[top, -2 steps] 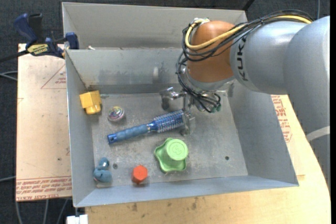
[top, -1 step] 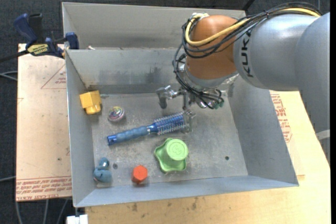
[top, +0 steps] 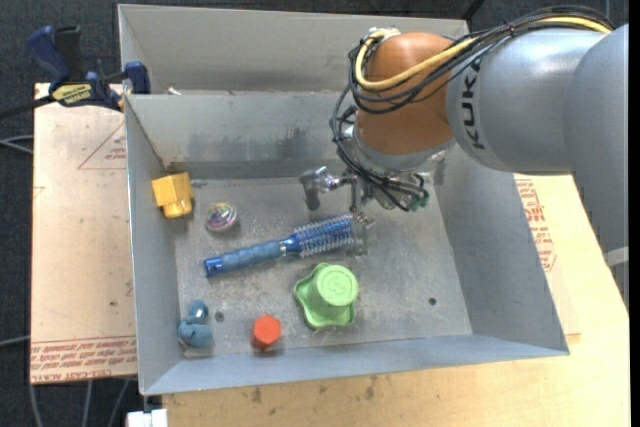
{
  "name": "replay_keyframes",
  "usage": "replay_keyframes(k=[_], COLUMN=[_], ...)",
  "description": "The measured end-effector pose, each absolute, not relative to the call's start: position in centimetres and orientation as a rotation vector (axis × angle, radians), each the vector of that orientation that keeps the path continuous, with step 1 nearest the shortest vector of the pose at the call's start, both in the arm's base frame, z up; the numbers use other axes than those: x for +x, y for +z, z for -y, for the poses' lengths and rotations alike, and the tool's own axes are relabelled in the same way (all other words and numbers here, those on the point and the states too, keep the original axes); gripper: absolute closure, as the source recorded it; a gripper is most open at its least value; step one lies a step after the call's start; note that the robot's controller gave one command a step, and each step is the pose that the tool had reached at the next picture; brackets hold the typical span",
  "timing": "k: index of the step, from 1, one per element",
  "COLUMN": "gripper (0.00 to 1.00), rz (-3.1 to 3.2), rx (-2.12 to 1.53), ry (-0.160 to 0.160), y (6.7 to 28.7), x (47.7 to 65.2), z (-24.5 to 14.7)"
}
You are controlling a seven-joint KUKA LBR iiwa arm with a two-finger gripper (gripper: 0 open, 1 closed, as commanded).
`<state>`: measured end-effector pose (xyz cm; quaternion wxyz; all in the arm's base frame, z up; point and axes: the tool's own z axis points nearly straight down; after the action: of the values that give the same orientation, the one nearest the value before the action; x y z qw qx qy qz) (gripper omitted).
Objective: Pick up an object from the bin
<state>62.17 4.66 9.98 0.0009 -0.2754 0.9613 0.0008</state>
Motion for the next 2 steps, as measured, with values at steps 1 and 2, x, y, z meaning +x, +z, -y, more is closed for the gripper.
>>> replay_keyframes(k=[1,2], gripper=[0.0,0.0], rz=[-3.048,-3.046], rx=[-0.764,-0.763], ry=[0.004,0.003], y=[6.88,6.91], x=[61.83,61.89], z=[-4.1,-4.14])
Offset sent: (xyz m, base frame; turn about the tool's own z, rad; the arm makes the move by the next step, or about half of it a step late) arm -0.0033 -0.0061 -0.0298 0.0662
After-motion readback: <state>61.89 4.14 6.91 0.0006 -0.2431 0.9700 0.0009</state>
